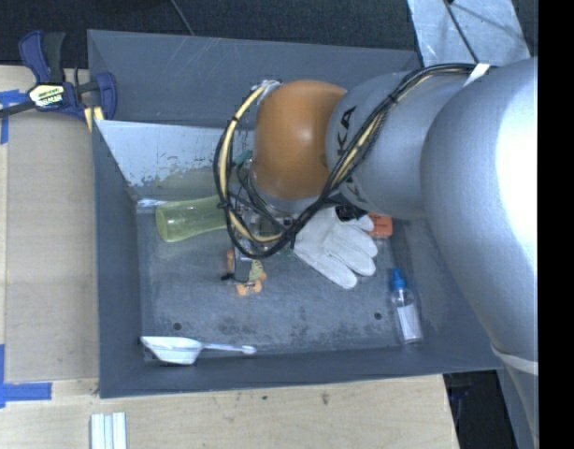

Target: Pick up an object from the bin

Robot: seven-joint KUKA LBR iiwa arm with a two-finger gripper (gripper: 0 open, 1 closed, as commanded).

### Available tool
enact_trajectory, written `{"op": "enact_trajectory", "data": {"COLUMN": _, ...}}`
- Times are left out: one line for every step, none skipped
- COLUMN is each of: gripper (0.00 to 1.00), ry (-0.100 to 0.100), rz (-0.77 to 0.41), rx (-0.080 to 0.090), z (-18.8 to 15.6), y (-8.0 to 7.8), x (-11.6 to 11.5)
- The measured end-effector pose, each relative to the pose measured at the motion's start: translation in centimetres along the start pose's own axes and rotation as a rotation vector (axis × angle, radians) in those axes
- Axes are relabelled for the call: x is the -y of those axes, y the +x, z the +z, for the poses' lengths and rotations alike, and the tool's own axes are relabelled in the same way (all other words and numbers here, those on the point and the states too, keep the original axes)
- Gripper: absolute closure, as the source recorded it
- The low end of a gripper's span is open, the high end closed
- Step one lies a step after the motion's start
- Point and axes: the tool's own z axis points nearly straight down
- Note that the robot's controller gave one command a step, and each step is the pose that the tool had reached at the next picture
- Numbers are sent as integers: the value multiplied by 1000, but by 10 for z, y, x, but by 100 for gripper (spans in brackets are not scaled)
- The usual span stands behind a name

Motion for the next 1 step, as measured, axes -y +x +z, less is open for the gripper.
{"op": "enact_trajectory", "data": {"gripper": 100, "ry": 1, "rz": 65, "rx": -3, "z": 28, "y": 18, "x": 48}}
